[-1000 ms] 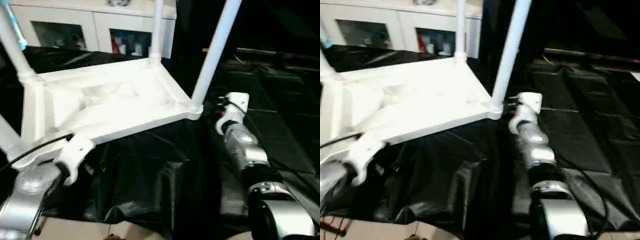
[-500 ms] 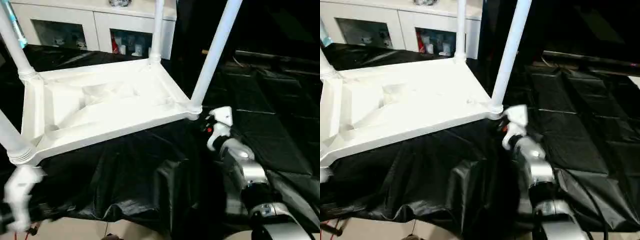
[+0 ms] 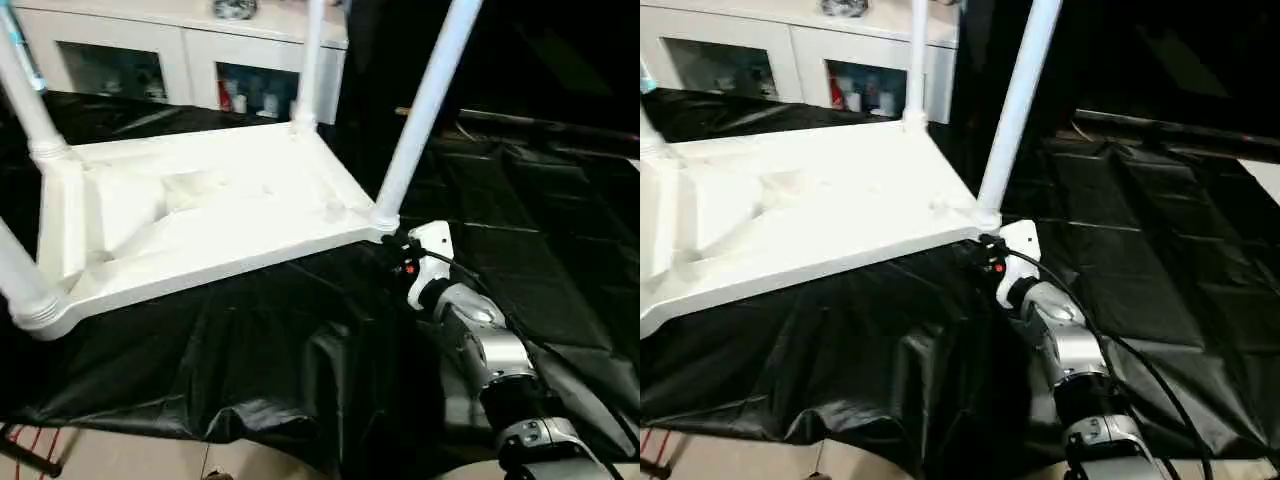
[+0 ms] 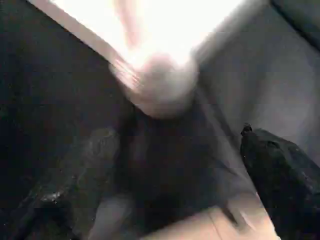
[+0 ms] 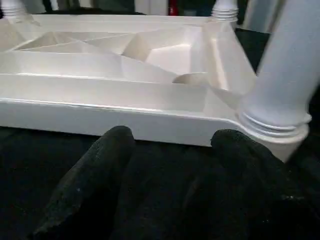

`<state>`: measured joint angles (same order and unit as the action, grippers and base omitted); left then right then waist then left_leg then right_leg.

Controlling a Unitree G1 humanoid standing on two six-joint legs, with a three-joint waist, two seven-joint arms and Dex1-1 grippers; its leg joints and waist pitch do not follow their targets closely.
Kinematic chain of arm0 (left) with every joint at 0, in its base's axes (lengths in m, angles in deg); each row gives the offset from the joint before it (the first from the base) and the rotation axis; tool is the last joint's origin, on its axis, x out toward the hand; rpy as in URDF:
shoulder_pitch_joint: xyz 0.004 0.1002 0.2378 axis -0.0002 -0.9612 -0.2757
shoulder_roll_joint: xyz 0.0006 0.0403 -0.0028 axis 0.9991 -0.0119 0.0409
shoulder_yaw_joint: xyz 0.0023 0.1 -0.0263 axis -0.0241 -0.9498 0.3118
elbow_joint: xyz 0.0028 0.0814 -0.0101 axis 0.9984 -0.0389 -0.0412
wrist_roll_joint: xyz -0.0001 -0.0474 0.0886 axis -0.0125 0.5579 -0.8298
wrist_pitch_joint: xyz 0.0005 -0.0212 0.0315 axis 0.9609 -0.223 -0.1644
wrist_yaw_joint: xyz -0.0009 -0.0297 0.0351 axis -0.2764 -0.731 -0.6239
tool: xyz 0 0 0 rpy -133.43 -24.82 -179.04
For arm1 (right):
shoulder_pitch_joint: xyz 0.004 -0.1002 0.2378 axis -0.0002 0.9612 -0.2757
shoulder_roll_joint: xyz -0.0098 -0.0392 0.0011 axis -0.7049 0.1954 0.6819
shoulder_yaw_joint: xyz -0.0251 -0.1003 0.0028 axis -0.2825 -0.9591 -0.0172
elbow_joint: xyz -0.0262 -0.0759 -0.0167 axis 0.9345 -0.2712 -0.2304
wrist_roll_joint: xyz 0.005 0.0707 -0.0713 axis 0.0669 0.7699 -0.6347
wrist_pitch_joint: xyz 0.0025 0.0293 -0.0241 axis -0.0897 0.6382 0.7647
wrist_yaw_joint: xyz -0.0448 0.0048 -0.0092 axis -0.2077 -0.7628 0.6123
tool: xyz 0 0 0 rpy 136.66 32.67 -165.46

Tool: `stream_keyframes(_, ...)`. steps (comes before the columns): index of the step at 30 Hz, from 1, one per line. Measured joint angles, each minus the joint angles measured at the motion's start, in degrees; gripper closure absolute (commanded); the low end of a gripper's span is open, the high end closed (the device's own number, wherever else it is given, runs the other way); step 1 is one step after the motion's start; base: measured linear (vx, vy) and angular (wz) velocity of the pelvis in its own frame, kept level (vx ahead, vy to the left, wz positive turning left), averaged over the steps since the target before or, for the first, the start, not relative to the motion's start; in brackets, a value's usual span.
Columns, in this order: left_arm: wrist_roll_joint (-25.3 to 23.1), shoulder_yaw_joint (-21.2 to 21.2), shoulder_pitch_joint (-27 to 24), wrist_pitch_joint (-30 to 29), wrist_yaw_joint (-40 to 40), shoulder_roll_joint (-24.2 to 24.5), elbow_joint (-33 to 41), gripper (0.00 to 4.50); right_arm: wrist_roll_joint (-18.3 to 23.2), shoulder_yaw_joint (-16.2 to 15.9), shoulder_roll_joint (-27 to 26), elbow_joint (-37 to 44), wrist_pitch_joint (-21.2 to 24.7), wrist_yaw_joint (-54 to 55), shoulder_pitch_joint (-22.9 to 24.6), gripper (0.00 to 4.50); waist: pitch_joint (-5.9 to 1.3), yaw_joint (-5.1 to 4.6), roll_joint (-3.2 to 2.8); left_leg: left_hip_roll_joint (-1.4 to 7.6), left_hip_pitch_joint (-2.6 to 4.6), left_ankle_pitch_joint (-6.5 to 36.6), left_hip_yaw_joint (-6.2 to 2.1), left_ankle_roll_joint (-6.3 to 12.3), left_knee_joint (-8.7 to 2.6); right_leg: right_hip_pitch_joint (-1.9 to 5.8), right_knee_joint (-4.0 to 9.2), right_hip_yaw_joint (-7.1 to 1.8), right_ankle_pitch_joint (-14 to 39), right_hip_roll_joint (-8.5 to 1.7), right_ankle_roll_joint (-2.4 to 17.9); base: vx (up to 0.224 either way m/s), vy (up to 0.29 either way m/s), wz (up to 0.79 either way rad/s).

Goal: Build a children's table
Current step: Rotate table base

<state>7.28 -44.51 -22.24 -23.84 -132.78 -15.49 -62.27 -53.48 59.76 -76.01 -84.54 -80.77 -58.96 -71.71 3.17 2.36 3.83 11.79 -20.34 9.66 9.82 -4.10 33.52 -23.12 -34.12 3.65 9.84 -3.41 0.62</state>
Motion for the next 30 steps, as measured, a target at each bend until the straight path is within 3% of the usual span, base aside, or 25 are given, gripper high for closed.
stream_keyframes(5, 5.7, 0.8, 10.0, 3.0, 1.0, -3.8, -1.9, 0.03, -0.7, -0.2, -1.0, -0.2, 0.2, 1.7, 0.0, 1.39, -0.05, 0.01, 0.09, -0.02, 0.29, 0.1, 0.03, -0.08, 0.00, 0.39, -0.05, -0.04, 0.0, -0.01, 0.1, 0.000, 0.000, 0.00)
stream_keyframes(11, 11.2, -1.8, 15.4, 1.9, 0.7, -9.9, -0.7, 0.03, -2.6, -1.1, -2.6, -2.6, 0.2, 4.7, -0.1, 1.39, -0.21, 0.05, 0.40, 0.03, 0.27, 0.2, 0.04, -0.25, -0.02, 0.25, -0.40, -0.03, -0.2, 0.01, 0.3, 0.000, 0.000, 0.00)
stream_keyframes(16, 12.3, -5.0, 18.5, 2.1, 0.8, -12.2, 0.2, 0.03, -3.2, -1.7, -3.6, -4.1, 0.2, 5.6, -1.1, 1.39, -0.21, 0.57, 0.61, 0.04, 0.25, 0.2, 0.04, -0.32, -0.01, 0.13, -0.61, -0.04, -0.1, 0.02, 0.3, 0.000, 0.000, 0.00)
stream_keyframes(24, 16.5, -14.8, 21.8, -4.1, 1.6, -18.8, 10.5, 0.03, -7.0, -2.3, -3.9, -14.1, 1.2, 10.9, -7.3, 1.39, -0.16, 1.57, 1.04, 0.03, 0.25, 0.2, 0.06, -0.37, 0.18, 0.20, -0.81, -0.13, -0.1, 0.00, 0.3, 0.000, 0.000, 0.00)
stream_keyframes(30, 25.1, -25.0, 24.5, -12.4, 2.4, -22.5, 23.5, 0.03, -8.2, -2.6, -4.5, -18.7, 1.0, 11.6, -11.6, 1.39, -0.15, 1.03, 1.25, 0.04, 0.24, 0.2, 0.05, -0.37, 0.29, 0.15, -0.96, -0.15, -0.1, 0.01, 0.3, 0.000, 0.000, 0.00)
